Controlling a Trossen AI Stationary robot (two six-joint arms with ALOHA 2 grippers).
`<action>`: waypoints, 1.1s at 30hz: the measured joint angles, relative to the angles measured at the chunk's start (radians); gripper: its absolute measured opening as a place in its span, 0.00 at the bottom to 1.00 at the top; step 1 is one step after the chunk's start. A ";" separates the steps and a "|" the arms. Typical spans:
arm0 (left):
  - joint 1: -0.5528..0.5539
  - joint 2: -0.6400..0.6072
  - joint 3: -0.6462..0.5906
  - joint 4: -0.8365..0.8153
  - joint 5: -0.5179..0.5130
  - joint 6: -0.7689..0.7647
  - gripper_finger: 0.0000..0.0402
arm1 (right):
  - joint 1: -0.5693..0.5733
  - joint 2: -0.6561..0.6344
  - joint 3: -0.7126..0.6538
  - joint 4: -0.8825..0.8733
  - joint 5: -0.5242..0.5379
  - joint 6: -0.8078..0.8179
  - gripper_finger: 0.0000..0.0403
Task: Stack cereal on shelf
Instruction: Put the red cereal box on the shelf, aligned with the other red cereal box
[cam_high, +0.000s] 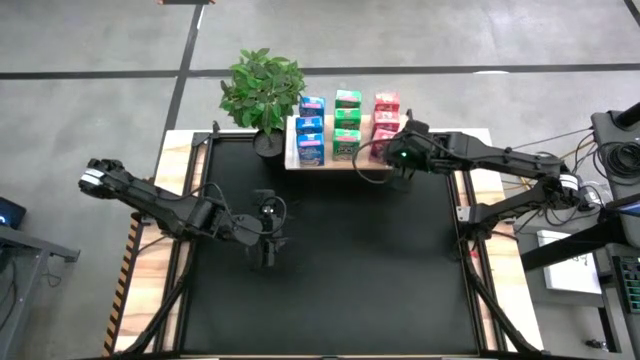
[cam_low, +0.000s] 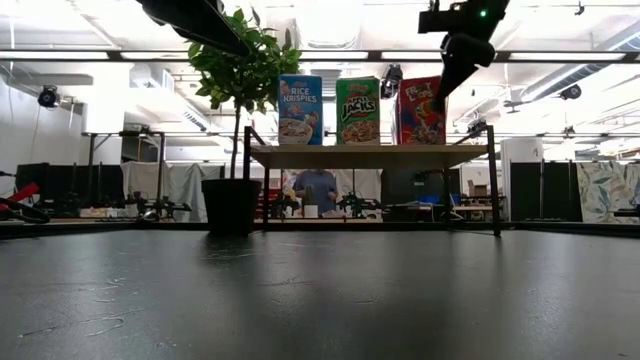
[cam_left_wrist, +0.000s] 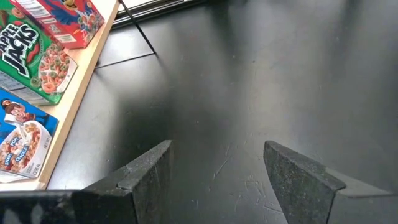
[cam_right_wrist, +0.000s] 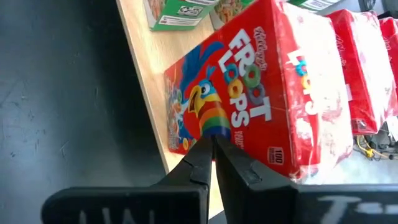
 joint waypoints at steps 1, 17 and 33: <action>0.000 0.000 0.000 0.001 0.000 0.000 0.59 | -0.001 0.000 0.001 0.000 0.000 0.000 0.03; 0.000 0.000 0.000 0.005 0.000 0.000 0.59 | -0.002 -0.001 0.004 -0.013 0.016 -0.027 0.02; 0.000 0.000 0.000 0.005 0.000 0.003 0.59 | -0.011 -0.001 0.003 -0.011 0.026 -0.065 0.02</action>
